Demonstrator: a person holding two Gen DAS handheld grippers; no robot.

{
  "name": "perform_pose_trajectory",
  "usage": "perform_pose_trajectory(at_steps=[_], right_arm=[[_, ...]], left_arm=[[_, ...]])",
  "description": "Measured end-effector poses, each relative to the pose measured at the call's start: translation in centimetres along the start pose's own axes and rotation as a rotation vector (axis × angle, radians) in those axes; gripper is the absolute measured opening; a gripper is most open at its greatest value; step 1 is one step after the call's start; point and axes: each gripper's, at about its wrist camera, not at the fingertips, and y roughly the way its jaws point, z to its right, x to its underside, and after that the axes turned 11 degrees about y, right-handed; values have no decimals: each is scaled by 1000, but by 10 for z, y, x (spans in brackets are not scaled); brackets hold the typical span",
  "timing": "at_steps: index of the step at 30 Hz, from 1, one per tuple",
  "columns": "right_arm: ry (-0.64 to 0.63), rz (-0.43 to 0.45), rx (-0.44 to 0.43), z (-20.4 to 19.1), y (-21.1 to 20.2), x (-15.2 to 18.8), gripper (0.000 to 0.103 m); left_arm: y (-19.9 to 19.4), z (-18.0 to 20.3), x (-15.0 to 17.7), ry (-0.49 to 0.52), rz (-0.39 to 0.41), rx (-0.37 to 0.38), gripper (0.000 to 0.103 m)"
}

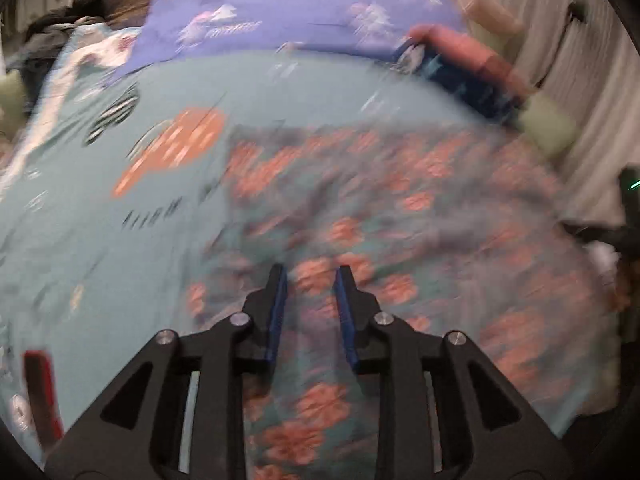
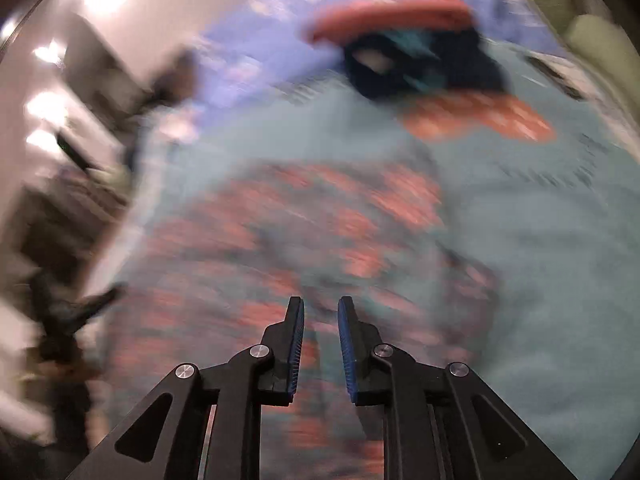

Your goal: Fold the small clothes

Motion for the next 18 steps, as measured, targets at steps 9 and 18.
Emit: perform_pose_trajectory(at_steps=[9, 18], right_arm=[[66, 103, -26, -7, -51, 26, 11], [34, 74, -34, -32, -64, 57, 15]], left_arm=[[-50, 5, 7, -31, 43, -24, 31], [-70, 23, 20, -40, 45, -33, 37]])
